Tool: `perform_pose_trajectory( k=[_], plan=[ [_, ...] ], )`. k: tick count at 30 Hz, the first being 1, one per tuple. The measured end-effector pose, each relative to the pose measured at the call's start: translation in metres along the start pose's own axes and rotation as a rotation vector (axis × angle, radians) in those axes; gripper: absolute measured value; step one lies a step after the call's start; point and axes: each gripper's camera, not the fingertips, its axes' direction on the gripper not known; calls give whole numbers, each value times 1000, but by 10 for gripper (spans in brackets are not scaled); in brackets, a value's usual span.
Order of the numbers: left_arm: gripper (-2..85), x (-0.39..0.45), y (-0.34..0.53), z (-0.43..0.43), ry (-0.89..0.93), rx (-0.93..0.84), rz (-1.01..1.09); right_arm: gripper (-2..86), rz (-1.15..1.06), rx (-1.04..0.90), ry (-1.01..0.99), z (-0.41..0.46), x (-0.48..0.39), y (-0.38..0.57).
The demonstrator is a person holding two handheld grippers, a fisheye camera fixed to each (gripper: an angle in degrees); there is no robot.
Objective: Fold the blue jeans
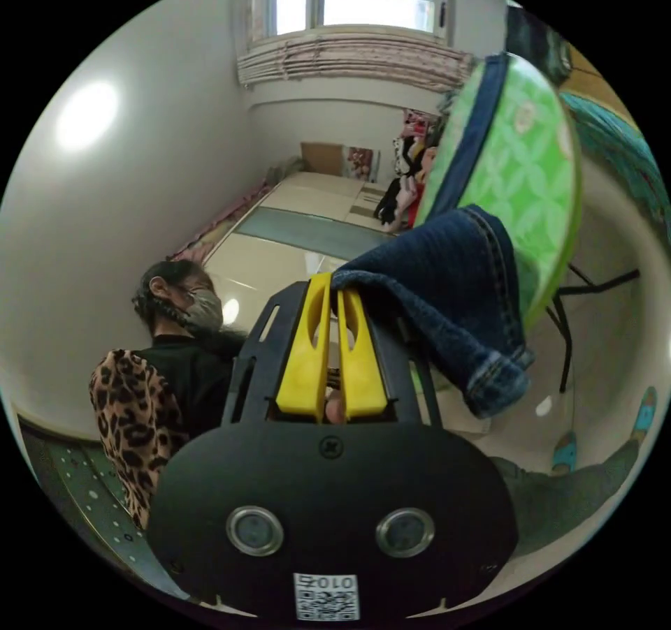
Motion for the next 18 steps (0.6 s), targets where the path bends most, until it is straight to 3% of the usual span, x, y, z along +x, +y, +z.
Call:
perform_pose_trajectory(
  k=[10,18],
  plan=[
    [64,-38,-32,11,76,79,-134,39,-72,-98,-20,80,-84,-72],
    [108,-71,-97,-3,125,204,-148,38,-112,-124,106,104,-117,-94]
  ],
)
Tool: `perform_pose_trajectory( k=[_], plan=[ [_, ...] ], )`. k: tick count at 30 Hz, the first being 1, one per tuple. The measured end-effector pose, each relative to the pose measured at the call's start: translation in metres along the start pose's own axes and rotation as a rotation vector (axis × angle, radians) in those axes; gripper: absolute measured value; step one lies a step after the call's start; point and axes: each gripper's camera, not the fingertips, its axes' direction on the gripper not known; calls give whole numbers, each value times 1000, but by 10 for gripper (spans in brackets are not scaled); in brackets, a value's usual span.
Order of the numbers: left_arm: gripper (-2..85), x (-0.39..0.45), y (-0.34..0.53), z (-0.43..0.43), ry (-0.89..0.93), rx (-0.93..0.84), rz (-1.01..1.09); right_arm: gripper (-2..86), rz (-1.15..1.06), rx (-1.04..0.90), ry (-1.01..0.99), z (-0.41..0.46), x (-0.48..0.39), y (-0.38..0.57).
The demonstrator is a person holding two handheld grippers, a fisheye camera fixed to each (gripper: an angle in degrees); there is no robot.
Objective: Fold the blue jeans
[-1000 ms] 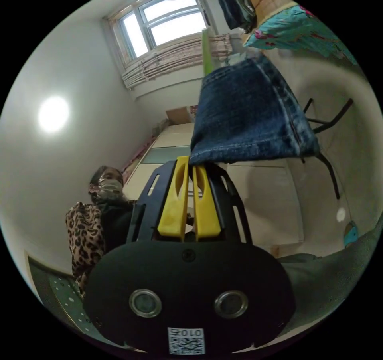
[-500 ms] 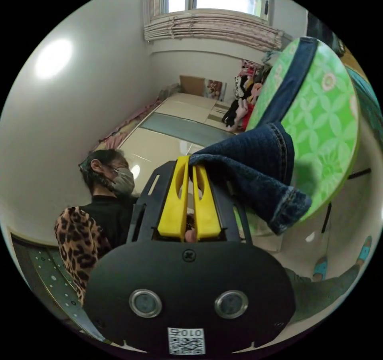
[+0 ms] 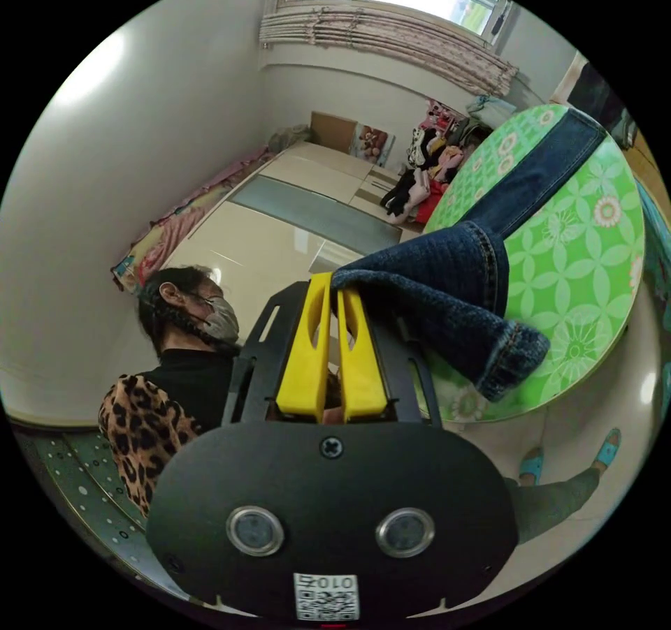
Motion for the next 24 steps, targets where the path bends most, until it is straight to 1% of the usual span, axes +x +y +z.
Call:
perform_pose_trajectory(
  k=[5,6,8,9,10,11,12,15,17,19,22,24],
  plan=[
    [114,-14,-42,27,37,-58,-23,36,10,16,78,6,-8,-13],
    [110,-12,-52,35,66,-71,-3,36,13,18,88,7,-8,-15],
    [98,-10,-65,49,64,-116,0,37,40,33,130,11,-7,-18],
    [89,-8,-70,55,100,-129,10,37,51,39,138,11,-5,-19],
    [84,-8,-70,55,105,-124,-6,37,87,53,161,11,-1,-19],
    [76,-6,-69,50,99,-107,-18,36,147,81,197,9,5,-17],
    [69,-1,-66,40,114,-85,13,36,177,96,216,7,8,-16],
    [56,10,-48,10,213,-58,75,36,355,178,240,-11,34,-5],
    [51,16,-34,-9,199,-56,97,36,488,245,249,-29,59,-2],
    [46,22,-21,-25,210,-45,110,36,529,278,244,-39,72,-12],
    [39,47,-17,-36,245,-33,140,36,491,298,230,-42,85,-49],
    [35,80,-22,-30,267,-26,180,36,465,298,208,-41,97,-81]
  ],
)
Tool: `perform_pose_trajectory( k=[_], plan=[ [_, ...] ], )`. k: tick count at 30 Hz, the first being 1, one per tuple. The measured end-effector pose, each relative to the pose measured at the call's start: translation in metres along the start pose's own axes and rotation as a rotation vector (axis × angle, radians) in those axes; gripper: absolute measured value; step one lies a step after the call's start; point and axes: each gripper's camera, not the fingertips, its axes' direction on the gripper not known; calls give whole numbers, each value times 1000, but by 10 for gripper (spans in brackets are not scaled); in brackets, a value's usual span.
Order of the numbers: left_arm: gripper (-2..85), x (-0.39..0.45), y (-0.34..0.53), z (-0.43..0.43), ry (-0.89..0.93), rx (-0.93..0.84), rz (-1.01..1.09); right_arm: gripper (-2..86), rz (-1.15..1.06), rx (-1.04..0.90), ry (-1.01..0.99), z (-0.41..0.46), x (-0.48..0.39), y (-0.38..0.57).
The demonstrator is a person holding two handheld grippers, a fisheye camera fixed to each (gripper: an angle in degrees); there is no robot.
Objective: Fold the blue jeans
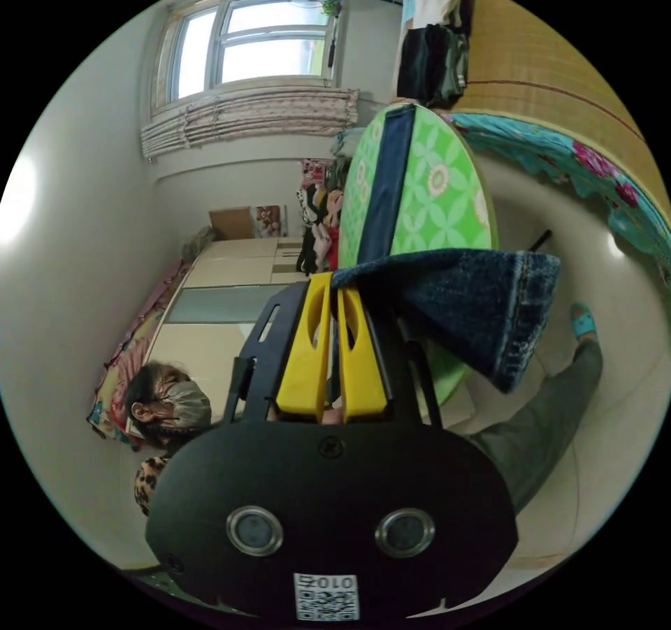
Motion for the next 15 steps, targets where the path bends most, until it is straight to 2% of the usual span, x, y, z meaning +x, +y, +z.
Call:
perform_pose_trajectory(
  k=[7,15],
  plan=[
    [30,58,-46,95,4,-48,76,36,-41,-90,-46,66,-12,-155],
    [25,68,-106,232,-141,-118,-8,35,-15,-179,-23,154,-3,-314]
  ],
)
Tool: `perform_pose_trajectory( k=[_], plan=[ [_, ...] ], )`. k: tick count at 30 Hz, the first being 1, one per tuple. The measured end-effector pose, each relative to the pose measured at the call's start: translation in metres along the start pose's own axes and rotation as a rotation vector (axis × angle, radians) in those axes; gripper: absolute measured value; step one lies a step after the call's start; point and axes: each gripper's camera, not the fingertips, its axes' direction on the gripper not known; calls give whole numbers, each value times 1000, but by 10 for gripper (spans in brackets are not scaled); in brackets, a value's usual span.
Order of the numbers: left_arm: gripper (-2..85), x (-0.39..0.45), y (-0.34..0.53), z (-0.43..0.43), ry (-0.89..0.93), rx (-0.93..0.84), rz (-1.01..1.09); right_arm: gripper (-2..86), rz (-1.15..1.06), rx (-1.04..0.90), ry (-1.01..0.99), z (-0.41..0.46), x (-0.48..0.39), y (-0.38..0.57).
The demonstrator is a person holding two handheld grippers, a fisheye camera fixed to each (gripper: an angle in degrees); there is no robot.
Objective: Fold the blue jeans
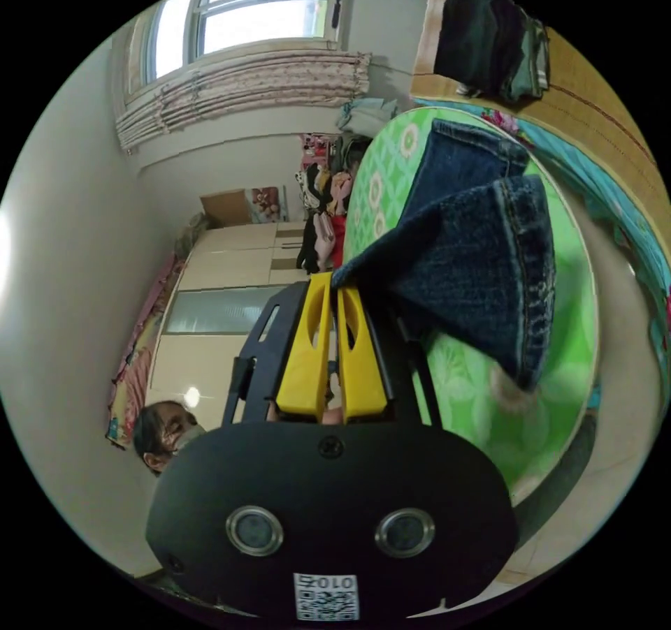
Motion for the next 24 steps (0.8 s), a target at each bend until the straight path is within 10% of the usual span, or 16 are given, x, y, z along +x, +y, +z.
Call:
perform_pose_trajectory(
  k=[11,19,24],
  plan=[
    [35,-10,-45,73,4,-14,-108,58,183,-82,-10,100,61,-163],
    [29,40,-37,25,115,-41,157,39,-83,-14,-146,41,38,-157],
    [15,39,-16,-2,60,32,66,71,-70,201,344,-19,26,-147]
  ],
)
